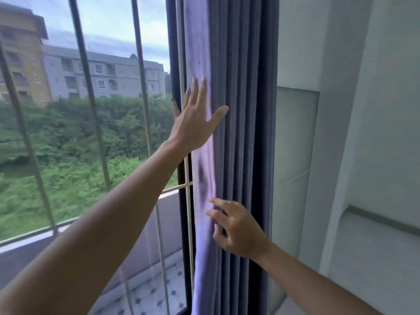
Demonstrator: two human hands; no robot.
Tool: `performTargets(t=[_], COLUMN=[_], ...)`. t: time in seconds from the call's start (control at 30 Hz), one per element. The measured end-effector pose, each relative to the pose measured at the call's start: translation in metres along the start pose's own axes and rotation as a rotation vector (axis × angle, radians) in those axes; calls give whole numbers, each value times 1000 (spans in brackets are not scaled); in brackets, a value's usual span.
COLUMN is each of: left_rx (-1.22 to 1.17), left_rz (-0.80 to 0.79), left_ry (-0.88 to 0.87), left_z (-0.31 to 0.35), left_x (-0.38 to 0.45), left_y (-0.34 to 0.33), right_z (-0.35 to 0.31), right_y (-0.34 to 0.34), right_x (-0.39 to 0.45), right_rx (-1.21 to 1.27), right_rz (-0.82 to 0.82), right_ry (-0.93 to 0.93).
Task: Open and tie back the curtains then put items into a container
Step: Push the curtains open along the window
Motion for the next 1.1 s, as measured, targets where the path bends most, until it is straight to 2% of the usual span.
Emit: performTargets(t=[0.13, 0.33, 0.47, 0.6, 0.7, 0.8, 0.93, 1.0, 1.1], left_rx=[18, 112, 324, 414, 388, 250, 184, 233, 315], left_rz=[109, 415, 406, 362, 350, 454, 555, 592, 599], left_ry=[77, 162, 156, 266, 348, 390, 291, 219, 234], left_z=[3, -6, -16, -20, -23, -29, -33, -34, -36], left_x=[-31, -68, -89, -97, -93, -86, -94, -103, -110], left_y=[33, 65, 66, 40, 15, 4, -5, -8, -10], right_z=[-16, -12, -5, 1, 15, 36, 64, 72, 71], right_y=[30, 67, 75, 76, 74, 73, 62, 56, 46], right_x=[-12, -7, 15, 39, 49, 49, 50, 53, 64], right_rx=[23, 67, 115, 191, 247, 304, 412, 510, 704], right_rz=[15, 47, 81, 121, 115, 93, -1, -22, -80], right_ry=[-124, -257, -292, -286, -273, -246, -235, -241, -233])
Point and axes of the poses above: each hand's wrist, its own x-axis towards the middle knuckle, its own y-axis out of the back of the hand, z = x × y, the point moved 1 cm from there along x, towards the middle knuckle, and after that the axes turned 14 degrees about -x, right-handed, at the moved point
